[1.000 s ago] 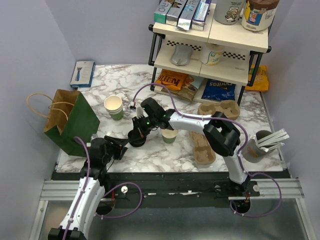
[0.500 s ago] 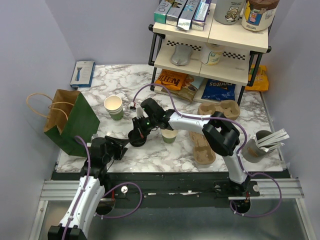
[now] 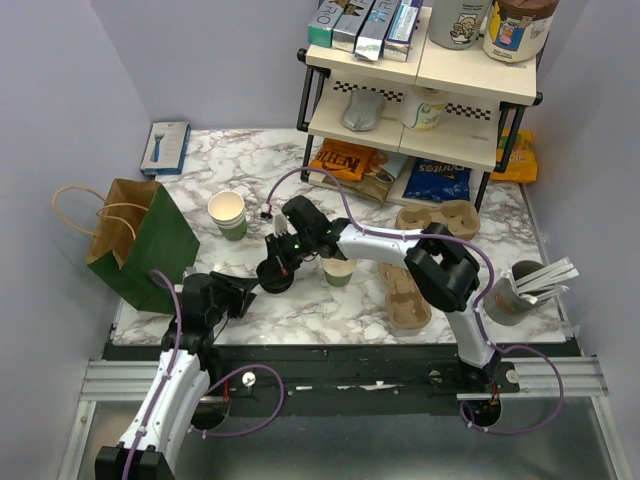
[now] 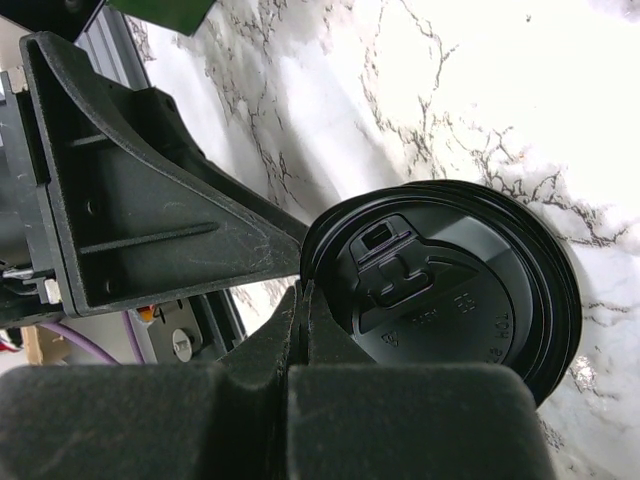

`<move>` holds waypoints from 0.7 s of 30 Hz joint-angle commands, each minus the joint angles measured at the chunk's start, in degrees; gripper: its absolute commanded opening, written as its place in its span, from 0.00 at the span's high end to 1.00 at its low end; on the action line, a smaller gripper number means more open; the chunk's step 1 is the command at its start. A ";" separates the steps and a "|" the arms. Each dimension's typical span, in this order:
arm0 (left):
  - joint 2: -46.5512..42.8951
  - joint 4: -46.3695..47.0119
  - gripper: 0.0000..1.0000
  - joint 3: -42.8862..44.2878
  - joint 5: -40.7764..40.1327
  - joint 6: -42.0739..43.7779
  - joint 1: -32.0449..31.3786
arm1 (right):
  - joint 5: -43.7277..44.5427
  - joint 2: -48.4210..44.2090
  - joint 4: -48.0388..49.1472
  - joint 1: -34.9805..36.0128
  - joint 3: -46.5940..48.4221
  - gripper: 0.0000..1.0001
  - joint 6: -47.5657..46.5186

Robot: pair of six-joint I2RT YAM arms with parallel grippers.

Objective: Pack the takeout coffee

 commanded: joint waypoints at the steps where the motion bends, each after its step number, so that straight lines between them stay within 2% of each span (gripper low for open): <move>1: 0.99 -1.46 0.46 0.23 0.22 2.05 0.33 | -3.07 -0.70 2.96 -0.08 1.33 0.99 2.49; 8: 0.81 -0.59 0.46 -0.64 0.49 2.22 0.33 | -5.70 -1.58 4.63 -0.08 1.78 0.99 4.16; 11: 1.69 -0.67 0.46 -0.47 0.75 3.01 0.42 | -5.97 -2.28 8.84 -0.17 0.19 0.99 6.09; 17: 3.10 -0.06 0.46 -0.64 2.42 4.76 0.33 | -0.97 -4.22 14.03 -0.26 -2.97 0.99 8.47; 21: 4.06 -1.29 0.46 -0.56 3.39 6.44 0.33 | -1.14 -4.66 21.14 -0.70 -6.14 0.99 12.78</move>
